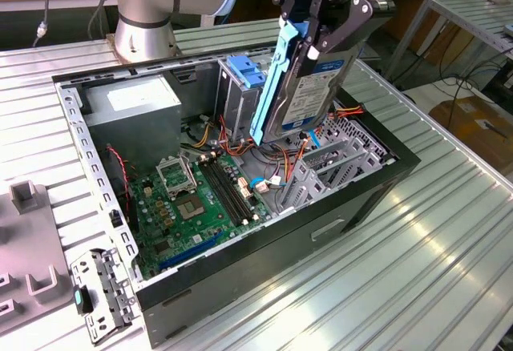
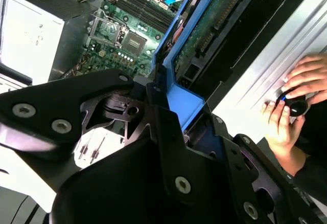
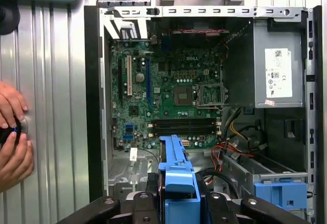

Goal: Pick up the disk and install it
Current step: 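Insert the disk into the insertion slot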

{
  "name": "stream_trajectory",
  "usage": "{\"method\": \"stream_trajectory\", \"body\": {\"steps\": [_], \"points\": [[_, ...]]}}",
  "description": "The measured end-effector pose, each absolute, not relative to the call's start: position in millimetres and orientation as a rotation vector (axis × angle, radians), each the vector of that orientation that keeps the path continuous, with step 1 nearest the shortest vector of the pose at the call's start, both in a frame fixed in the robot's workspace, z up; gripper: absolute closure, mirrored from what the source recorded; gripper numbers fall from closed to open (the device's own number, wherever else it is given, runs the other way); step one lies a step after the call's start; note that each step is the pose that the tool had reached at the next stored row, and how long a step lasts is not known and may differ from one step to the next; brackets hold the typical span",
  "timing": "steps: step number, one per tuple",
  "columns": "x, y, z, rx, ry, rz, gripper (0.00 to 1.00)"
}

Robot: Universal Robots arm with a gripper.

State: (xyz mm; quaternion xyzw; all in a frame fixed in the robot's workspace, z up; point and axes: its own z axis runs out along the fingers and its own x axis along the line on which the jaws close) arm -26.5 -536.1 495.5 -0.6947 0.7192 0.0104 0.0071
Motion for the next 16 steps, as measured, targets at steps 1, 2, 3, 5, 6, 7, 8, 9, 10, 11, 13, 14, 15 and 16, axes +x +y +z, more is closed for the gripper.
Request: {"method": "stream_trajectory", "body": {"steps": [1,2,3,5,6,7,8,9,10,11,13,14,15,16], "points": [[-26.2,-536.1,495.4,-2.173,2.249,0.032,0.63],[-26.1,-536.1,495.4,-2.173,2.249,0.032,0.63],[-25.2,-536.1,495.5,-2.173,2.249,0.032,0.63],[-24.1,-536.1,495.5,-2.173,2.249,0.032,0.63],[-24.0,-536.1,495.5,-2.173,2.249,0.032,0.63],[-23.7,-536.1,495.4,-2.173,2.249,0.032,0.63],[-23.5,-536.1,495.4,-2.172,2.249,0.032,0.63],[-22.9,-536.1,495.5,-2.173,2.249,0.032,0.63],[-22.5,-536.1,495.4,-2.173,2.249,0.032,0.63],[-22.3,-536.1,495.4,-2.173,2.249,0.032,0.63],[-22.0,-536.1,495.5,-2.173,2.249,0.032,0.63],[-21.7,-536.1,495.4,-2.172,2.249,0.032,0.63],[-21.3,-536.1,495.4,-2.173,2.249,0.032,0.63],[-21.0,-536.1,495.4,-2.173,2.249,0.032,0.63]]}}
